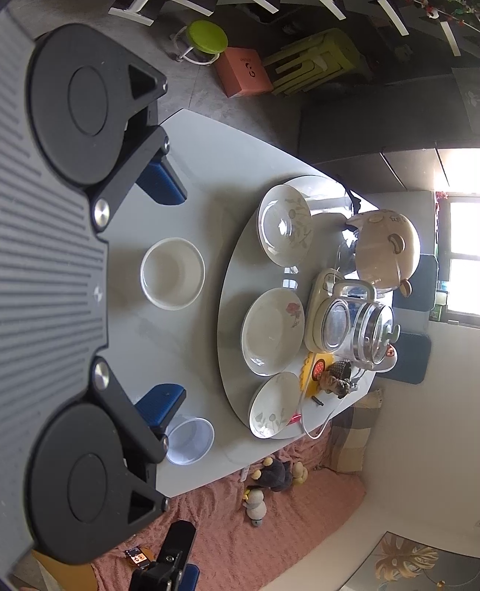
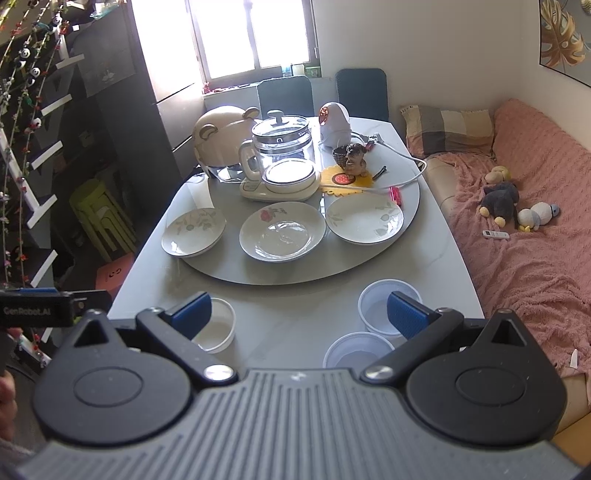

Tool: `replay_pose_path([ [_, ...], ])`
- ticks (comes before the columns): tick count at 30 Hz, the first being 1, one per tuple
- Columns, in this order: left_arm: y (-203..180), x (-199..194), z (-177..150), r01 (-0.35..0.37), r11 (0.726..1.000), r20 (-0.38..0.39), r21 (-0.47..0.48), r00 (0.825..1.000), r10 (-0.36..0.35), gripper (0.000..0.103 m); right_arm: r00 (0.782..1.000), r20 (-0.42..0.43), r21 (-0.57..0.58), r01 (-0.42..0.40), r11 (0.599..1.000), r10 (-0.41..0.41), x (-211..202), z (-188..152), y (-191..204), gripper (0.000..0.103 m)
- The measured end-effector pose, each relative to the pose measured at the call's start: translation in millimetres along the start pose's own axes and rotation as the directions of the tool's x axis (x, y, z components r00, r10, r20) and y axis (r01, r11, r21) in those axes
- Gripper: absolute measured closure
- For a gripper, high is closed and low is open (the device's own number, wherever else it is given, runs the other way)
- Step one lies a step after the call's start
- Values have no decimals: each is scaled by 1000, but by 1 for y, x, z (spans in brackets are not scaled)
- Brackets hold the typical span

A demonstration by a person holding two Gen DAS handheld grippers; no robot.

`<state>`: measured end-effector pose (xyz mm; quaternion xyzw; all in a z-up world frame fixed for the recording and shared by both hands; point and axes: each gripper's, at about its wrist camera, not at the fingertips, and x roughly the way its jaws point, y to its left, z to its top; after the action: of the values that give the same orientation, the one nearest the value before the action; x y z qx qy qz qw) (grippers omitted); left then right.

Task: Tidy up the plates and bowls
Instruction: 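Move both tools forward over the table toward the white plates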

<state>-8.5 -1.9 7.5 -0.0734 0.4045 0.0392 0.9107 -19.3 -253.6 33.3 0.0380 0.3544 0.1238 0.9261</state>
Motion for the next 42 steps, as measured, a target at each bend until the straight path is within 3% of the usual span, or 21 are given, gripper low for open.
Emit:
replay_pose_path([
  [17, 7, -6, 3, 35, 999, 25, 8, 999, -36, 0, 1000, 15, 23, 21, 1000, -21, -4, 1, 1, 0],
  [26, 2, -10, 1, 36, 998, 35, 51, 999, -38, 0, 999, 27, 42, 18, 999, -20, -10, -3, 1, 0],
  [42, 2, -8, -10, 28, 999, 31, 36, 999, -30, 0, 997, 54, 52, 45, 998, -48, -14, -10, -3, 0],
])
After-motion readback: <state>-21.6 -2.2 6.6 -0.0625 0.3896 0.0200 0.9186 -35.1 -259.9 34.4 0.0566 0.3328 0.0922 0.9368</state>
